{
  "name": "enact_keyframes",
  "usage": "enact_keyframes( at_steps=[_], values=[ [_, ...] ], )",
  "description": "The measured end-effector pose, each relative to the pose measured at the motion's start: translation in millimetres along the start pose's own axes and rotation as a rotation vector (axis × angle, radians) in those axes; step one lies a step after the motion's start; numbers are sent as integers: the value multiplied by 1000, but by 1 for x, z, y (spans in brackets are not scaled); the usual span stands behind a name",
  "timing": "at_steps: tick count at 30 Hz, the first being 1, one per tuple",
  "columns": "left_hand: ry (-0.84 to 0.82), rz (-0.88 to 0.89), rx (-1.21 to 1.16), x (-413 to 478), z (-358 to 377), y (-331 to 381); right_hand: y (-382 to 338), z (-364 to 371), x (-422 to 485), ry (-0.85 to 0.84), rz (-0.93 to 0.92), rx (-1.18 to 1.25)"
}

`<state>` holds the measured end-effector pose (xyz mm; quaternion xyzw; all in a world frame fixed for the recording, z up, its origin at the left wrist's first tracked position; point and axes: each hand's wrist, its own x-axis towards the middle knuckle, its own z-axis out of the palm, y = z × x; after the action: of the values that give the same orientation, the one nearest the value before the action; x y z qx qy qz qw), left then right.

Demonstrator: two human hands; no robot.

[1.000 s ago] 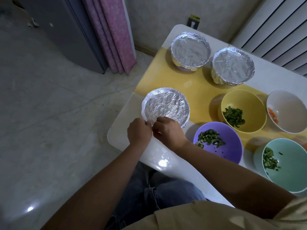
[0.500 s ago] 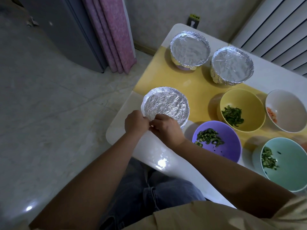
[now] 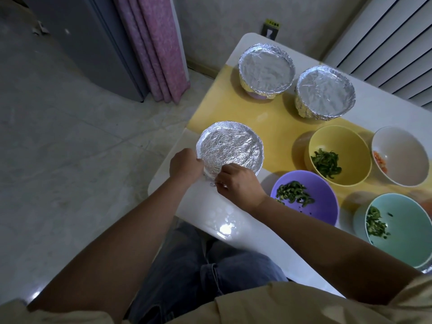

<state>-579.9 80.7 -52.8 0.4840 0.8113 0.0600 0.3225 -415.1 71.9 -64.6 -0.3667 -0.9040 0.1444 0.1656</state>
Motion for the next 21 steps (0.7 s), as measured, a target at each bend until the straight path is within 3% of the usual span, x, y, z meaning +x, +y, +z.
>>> enact_keyframes(
  at_steps=[6, 11, 21],
  values=[
    [56, -82, -72, -24, 9, 0, 1, 0, 1, -3, -11, 43],
    [-75, -176, -324, -31, 28, -1, 1, 4, -1, -6, -2, 76],
    [-49, -177, -354, -24, 30, 1, -4, 8, 2, 18, 50, 112]
  ],
)
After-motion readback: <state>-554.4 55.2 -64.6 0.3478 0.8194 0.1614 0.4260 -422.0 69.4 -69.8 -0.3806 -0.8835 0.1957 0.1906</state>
